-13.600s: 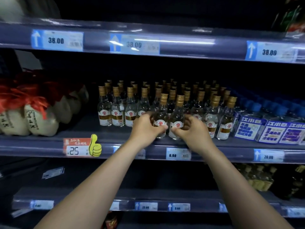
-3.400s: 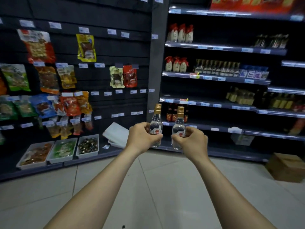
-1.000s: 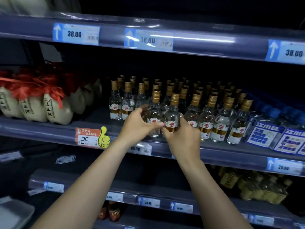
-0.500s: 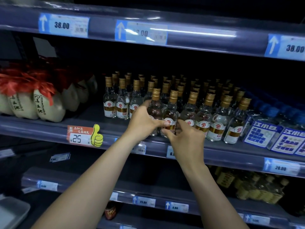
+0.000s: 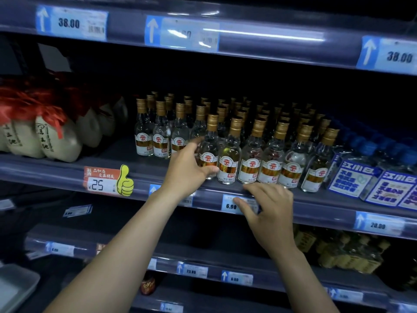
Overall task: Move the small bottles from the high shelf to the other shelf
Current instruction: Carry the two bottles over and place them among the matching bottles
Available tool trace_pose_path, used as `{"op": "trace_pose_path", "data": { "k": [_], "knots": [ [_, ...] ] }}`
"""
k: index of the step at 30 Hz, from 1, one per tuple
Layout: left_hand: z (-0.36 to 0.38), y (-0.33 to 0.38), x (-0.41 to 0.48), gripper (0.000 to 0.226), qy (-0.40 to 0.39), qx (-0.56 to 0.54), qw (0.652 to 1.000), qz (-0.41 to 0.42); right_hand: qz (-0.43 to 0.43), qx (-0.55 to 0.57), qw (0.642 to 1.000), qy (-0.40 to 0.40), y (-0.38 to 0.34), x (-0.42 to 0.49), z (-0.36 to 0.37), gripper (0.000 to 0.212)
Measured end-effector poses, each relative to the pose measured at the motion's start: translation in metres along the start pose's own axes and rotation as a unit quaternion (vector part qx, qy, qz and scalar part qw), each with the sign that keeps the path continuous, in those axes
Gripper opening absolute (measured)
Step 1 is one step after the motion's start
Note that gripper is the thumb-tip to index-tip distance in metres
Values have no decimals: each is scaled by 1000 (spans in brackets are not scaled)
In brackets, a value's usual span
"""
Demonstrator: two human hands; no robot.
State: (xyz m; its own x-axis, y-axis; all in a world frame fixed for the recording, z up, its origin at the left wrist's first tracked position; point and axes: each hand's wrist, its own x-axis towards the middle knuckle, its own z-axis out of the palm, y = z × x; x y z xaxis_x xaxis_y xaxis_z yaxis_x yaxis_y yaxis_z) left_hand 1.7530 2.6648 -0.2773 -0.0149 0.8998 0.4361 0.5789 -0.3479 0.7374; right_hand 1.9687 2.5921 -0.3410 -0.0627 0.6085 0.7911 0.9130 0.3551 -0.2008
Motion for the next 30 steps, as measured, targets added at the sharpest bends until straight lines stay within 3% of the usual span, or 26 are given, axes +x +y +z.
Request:
{"op": "trace_pose_path", "data": {
  "k": [11, 17, 20, 25, 30],
  "knots": [
    [13, 16, -4, 122, 41, 89, 995, -33, -6, 1, 1000, 21, 3, -3, 5, 34],
    [18, 21, -2, 118, 63, 118, 990, -35, -20, -6, 999, 36, 6, -5, 10, 34],
    [12, 18, -1, 120, 29, 94, 995, -32, -29, -4, 998, 48, 7, -5, 11, 34],
    [-9, 2, -3, 65, 9, 80, 996, -27, -36, -8, 998, 54, 8, -6, 13, 36],
    [-7, 1, 0, 54, 18, 42, 998, -47, -34, -11, 998, 54, 8, -6, 14, 36]
  ]
}}
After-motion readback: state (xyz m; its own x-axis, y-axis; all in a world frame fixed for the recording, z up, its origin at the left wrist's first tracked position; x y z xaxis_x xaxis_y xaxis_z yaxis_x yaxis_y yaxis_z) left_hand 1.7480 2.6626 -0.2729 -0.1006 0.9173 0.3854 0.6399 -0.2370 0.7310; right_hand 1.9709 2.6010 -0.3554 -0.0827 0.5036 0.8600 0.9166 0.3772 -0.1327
